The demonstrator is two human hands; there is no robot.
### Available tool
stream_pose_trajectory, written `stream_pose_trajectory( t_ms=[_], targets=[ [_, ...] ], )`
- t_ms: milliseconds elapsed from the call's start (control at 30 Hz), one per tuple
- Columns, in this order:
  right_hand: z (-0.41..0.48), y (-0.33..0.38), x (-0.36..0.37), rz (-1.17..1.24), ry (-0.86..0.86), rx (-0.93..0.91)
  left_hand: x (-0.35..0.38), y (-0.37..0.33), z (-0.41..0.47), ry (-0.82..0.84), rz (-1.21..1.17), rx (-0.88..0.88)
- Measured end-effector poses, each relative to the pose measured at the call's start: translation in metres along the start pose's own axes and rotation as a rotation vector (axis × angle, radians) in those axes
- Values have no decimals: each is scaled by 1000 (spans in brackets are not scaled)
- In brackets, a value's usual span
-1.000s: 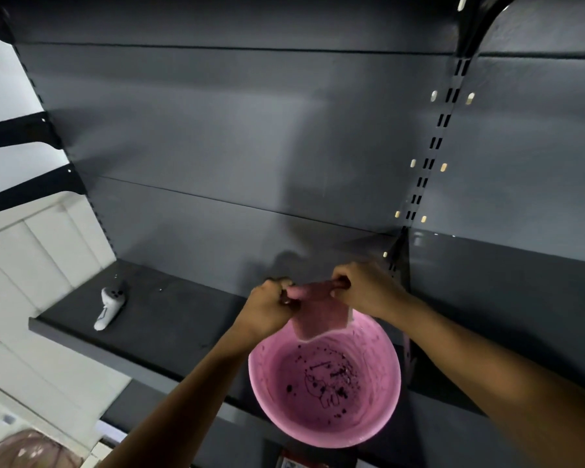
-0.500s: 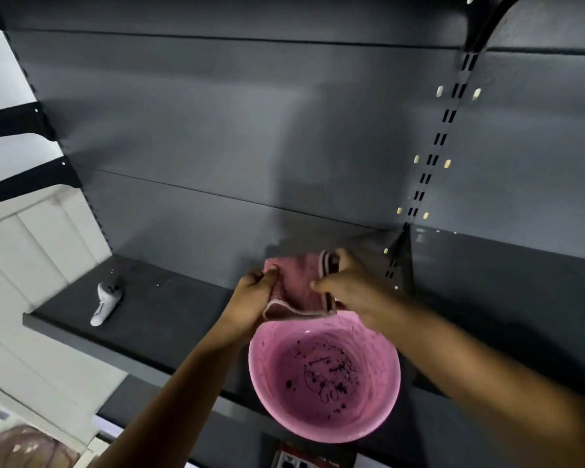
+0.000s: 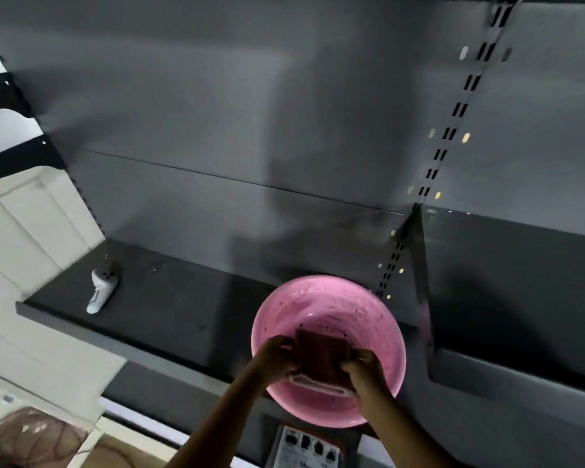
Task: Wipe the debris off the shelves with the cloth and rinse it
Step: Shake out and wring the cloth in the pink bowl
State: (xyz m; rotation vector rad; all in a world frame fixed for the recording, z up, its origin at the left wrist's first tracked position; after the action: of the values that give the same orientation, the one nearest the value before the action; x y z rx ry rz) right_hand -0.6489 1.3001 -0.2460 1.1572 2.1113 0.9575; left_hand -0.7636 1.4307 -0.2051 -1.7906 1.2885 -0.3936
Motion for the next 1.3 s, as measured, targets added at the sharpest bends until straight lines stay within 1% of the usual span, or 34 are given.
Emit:
stream_pose_trajectory(
  t_ms=[100,167,200,300,533,600,667,733,800,833,900,967,1133,1233,1300],
  targets=[
    [16,4,4,-120,-39,-57,4,-2,25,-108,117,10],
    [25,9,3,-204,-89,-100,4,0,37,-184,267,-6],
    [26,15,5,-215,-110,-131,-1,-4,39,-228,367,12],
    [40,12,9,-236,-127,-156,4,-2,53,-285,500,39],
    [55,-5,11,-382,-135,-156,36,25,83,-147,766,-72],
    [55,-6,11,-478,-111,-164,39,32,84,-143,815,-55],
    [55,-7,14,-617,-59,-227,41,31,84,-149,911,1],
    [52,-7,19,-807,-4,-363,44,31,82,-139,1077,44],
    [47,-8,26,-976,82,-480,50,37,84,-72,1216,87],
    [47,-12,29,-1042,152,-484,53,41,84,-24,1242,90],
    [50,-22,36,-1196,291,-448,58,48,85,60,1271,67],
    [54,-30,41,-1324,354,-433,59,52,87,109,1291,24],
    [58,-37,48,-1460,351,-435,63,57,89,161,1288,-28],
    [55,-31,47,-1484,376,-425,60,50,85,184,1275,-40],
    [46,-24,45,-1462,378,-432,58,41,77,164,1274,4]
  ],
)
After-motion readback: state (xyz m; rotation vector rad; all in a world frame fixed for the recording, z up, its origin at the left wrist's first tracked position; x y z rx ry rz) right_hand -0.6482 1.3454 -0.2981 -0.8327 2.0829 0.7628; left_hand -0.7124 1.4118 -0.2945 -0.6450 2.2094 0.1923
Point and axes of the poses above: each hand's wrist, its own z-axis towards the middle knuckle, its own x-axis out of the palm, y = z × x, the point moved 5 cm from there along z, towards the middle knuckle, and after that the axes turned 3 degrees about z, right-handed, at the moved point
